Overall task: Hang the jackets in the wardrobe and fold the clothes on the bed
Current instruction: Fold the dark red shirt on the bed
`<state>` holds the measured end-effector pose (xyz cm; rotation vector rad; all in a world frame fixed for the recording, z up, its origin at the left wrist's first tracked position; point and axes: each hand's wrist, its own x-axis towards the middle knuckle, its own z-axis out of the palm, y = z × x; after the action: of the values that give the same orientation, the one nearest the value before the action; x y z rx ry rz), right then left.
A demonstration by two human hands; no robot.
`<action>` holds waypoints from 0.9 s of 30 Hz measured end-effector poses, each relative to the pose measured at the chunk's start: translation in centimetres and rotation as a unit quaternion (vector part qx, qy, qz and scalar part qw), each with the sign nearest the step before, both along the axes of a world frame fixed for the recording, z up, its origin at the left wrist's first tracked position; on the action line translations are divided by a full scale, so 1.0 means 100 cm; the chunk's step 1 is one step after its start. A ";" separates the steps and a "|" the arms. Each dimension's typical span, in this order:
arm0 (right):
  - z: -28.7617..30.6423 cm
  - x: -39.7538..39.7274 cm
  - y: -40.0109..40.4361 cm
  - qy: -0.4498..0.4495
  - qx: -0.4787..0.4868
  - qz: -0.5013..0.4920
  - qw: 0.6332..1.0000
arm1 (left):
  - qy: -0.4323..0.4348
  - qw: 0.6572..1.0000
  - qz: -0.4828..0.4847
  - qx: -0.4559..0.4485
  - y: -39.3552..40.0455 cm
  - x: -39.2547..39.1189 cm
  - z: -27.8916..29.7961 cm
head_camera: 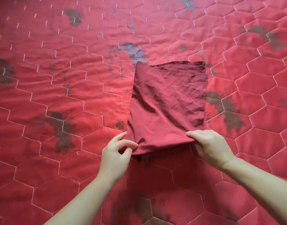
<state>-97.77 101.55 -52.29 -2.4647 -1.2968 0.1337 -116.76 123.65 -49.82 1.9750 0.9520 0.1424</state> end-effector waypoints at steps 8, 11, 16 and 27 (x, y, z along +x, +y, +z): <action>0.041 0.023 -0.014 0.105 -0.056 -0.017 0.993 | 0.081 0.935 -0.281 0.203 0.029 0.020 0.022; 0.039 0.022 -0.014 0.142 -0.073 -0.037 0.986 | 0.053 0.926 -0.277 0.250 0.041 0.035 0.031; 0.036 0.020 -0.013 0.233 -0.030 -0.081 0.969 | 0.052 0.927 -0.284 0.240 0.061 0.045 0.048; 0.048 0.070 -0.022 0.721 -0.054 -0.127 0.679 | 0.008 0.955 -0.060 -0.290 0.058 0.093 0.046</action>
<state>-90.75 99.38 -47.51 -1.5731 -0.1800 1.6686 -107.49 129.47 -45.22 1.4800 0.7699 -0.2039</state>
